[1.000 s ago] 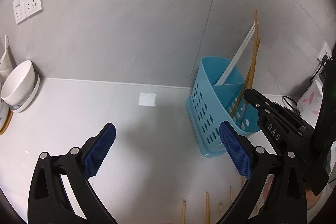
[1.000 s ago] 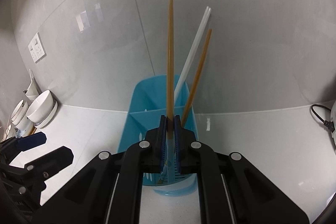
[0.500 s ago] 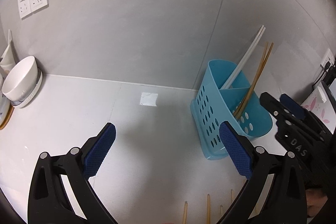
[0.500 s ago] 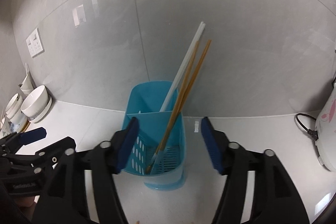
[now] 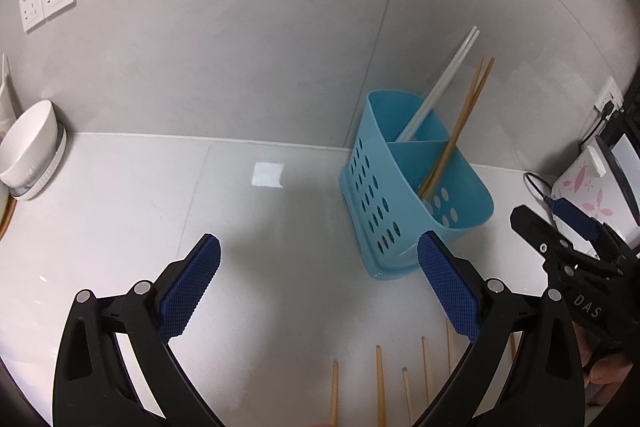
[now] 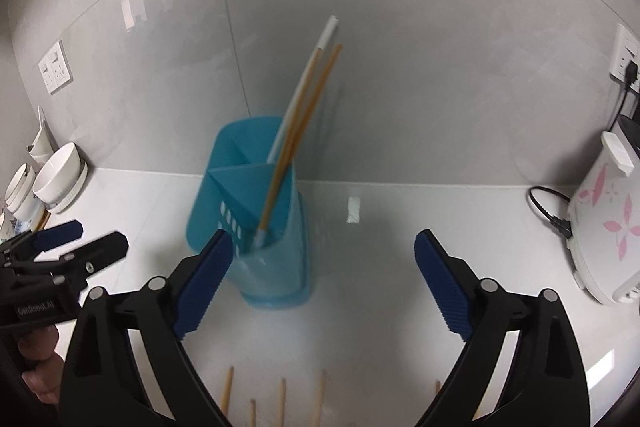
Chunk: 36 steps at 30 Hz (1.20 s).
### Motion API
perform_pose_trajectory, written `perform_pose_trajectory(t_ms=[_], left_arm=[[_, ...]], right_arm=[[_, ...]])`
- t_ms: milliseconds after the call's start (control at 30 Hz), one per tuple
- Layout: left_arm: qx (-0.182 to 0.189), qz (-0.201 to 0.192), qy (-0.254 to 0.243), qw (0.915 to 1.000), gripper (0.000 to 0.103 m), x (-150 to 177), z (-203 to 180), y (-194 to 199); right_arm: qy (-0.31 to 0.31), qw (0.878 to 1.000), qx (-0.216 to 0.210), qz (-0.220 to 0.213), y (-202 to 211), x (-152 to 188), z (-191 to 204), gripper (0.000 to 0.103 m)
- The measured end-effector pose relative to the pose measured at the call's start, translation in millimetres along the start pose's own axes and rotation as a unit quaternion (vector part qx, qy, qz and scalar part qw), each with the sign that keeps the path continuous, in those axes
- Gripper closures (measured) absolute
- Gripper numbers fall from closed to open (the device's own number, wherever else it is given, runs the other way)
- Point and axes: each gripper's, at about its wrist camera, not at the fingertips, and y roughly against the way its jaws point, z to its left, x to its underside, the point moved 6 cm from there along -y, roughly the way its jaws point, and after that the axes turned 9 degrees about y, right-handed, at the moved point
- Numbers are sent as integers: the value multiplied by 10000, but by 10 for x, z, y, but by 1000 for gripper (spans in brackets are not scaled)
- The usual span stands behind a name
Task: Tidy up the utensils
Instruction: 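Move both open tools back over the remaining chopsticks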
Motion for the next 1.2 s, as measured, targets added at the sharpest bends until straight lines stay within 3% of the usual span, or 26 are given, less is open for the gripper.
perform_pose_trajectory(t_ms=[233, 500, 800, 967, 1200], left_arm=[[-42, -6, -73, 10000, 6, 147, -10, 130], [-176, 287, -192, 9992, 6, 416, 32, 203], [-269, 819, -252, 9960, 6, 881, 165, 180], [-371, 1305, -260, 9904, 6, 1198, 271, 111], [-610, 1946, -376, 9783, 7, 1689, 384, -8]], right_arm=[[14, 9995, 85, 303, 108, 269, -50, 9], [4, 9983, 148, 557, 297, 598, -141, 9], [127, 9921, 159, 1241, 315, 1148, -152, 9], [166, 9829, 109, 1832, 252, 1502, -133, 9], [193, 9693, 90, 2448, 194, 1899, -60, 19]])
